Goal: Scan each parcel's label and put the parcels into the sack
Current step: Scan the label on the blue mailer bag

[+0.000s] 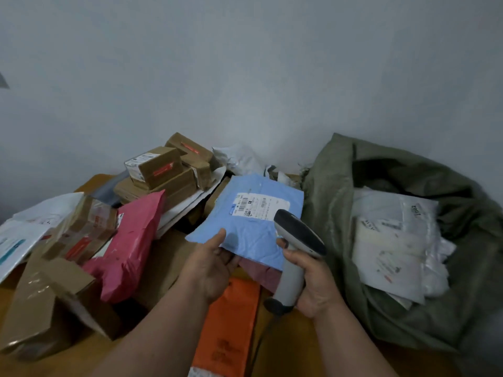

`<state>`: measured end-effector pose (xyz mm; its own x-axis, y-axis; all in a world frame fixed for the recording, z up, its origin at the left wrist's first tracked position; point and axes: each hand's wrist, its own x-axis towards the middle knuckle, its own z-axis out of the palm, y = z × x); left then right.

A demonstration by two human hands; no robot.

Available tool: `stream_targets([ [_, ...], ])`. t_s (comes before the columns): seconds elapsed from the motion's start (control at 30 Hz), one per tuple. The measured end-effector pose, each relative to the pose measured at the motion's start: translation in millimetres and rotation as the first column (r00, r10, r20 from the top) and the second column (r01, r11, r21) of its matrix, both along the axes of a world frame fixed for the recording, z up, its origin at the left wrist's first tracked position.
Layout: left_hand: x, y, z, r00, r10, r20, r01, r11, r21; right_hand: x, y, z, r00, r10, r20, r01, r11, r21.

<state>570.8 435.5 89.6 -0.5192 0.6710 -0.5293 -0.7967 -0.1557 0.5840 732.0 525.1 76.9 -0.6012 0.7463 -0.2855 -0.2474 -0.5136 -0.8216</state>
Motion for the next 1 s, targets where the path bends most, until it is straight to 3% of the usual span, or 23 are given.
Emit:
stream_targets([
  [0.23,40,-4,27,0.956,0.085,-0.281,-0.062,0.994,0.091,49,-22,16,0.986,0.079,0.146,-0.098,0.986,0.133],
  [0.37,38,-3,39,0.921,0.162,-0.355,-0.134,0.986,0.103,68,-23,26,0.975,0.037,0.218,-0.083,0.975,0.205],
  [0.5,29,-2,45,0.848,0.085,-0.523,-0.061,0.996,0.063,77,-19,37,0.953,-0.105,0.283,0.004,0.943,0.334],
  [0.67,18,0,43,0.721,-0.022,-0.692,-0.013,0.999,-0.045,72,-16,48,0.910,-0.179,0.373,-0.037,0.863,0.504],
  [0.8,11,-2,40,0.666,-0.049,-0.744,-0.041,0.994,-0.102,65,-19,52,0.890,-0.203,0.408,-0.095,0.794,0.601],
  [1.0,5,-5,36,0.661,-0.087,-0.746,-0.037,0.988,-0.148,61,-22,53,0.872,-0.225,0.434,-0.127,0.753,0.646],
])
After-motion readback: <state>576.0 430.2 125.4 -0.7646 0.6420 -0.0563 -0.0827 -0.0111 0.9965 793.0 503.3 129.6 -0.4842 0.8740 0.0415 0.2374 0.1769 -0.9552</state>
